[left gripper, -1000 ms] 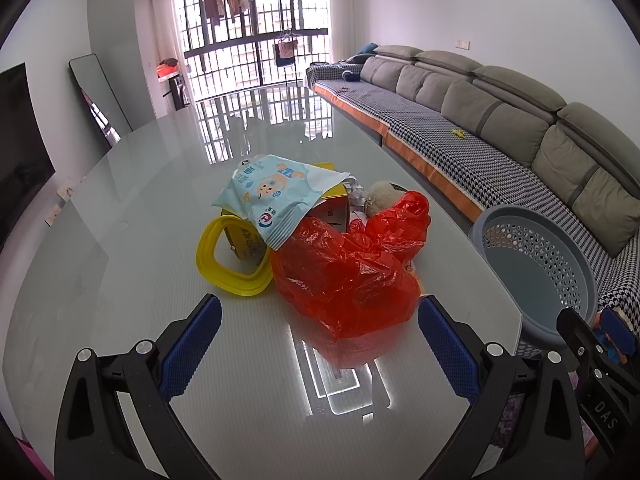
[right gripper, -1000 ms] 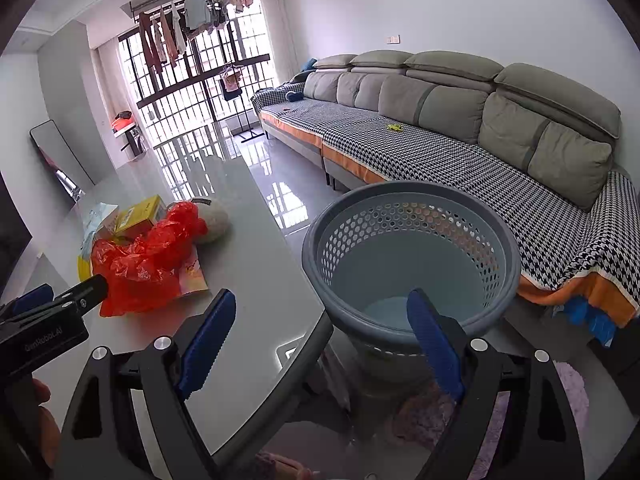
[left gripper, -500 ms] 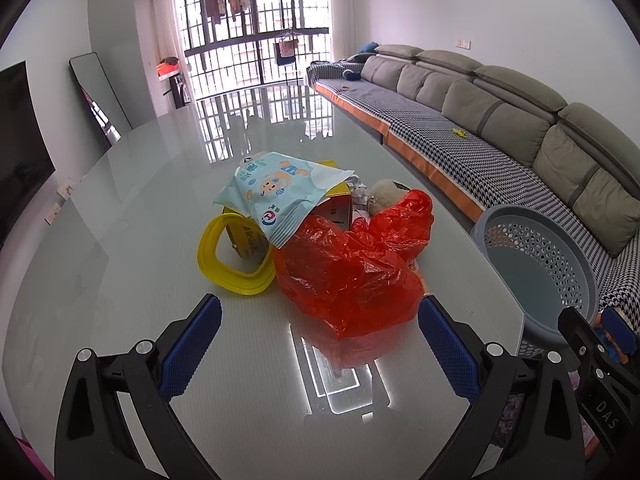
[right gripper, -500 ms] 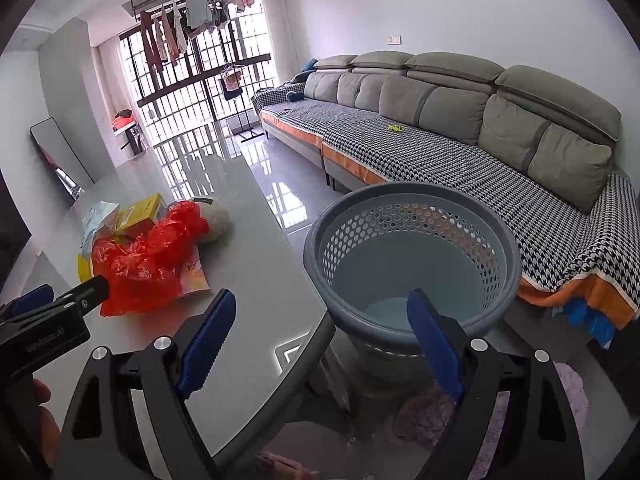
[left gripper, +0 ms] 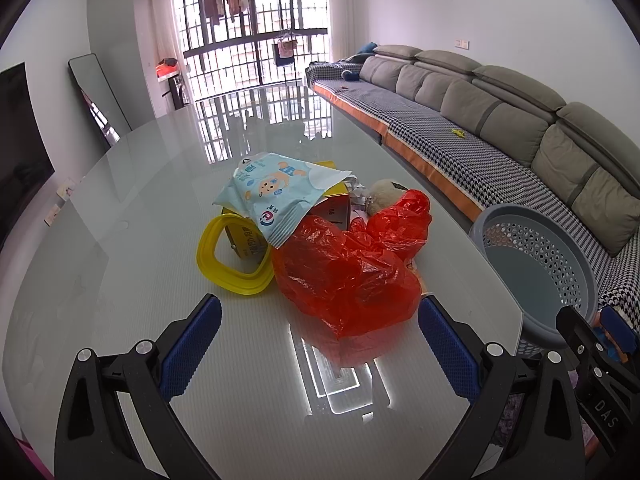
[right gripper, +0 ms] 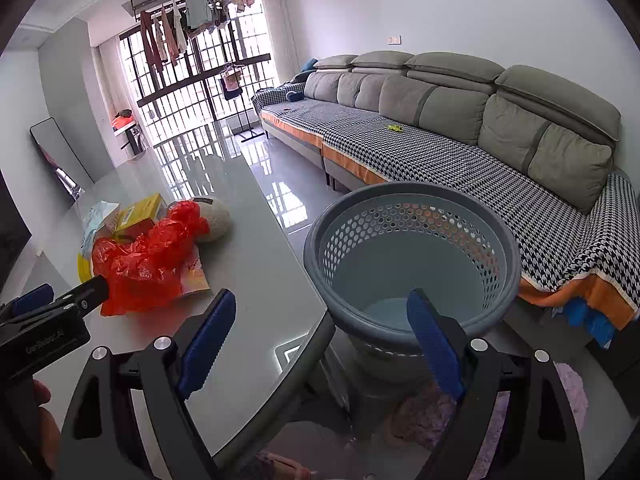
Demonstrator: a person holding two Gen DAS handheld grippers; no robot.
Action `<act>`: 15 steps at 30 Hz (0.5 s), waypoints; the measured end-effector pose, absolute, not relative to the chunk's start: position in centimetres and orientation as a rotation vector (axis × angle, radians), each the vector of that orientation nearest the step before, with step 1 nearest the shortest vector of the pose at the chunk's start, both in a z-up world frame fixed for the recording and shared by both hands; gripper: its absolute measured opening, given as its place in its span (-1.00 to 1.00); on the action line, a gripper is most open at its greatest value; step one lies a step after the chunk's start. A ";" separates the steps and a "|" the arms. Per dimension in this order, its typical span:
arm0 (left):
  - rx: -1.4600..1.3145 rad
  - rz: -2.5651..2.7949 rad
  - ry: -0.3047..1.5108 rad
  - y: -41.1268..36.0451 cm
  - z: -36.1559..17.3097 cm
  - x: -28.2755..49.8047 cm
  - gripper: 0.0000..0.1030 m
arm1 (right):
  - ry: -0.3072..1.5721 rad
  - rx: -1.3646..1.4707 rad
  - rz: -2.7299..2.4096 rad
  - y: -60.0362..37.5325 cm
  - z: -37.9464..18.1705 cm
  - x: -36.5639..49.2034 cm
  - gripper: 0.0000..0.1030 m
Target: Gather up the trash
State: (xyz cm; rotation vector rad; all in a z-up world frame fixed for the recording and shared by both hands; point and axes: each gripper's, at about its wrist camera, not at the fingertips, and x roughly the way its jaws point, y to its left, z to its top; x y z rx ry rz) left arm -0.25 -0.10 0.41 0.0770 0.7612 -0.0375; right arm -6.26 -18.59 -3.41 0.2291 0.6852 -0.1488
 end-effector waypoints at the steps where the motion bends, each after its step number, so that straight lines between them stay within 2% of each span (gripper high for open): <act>1: 0.077 -0.038 0.762 -0.1 0.4 -0.3 0.88 | 0.686 0.230 -0.149 -18.6 -3.4 -6.3 0.62; 15: 0.084 -0.043 0.761 -0.2 0.4 -0.3 0.88 | 0.692 0.232 -0.147 -18.7 -3.7 -6.1 0.62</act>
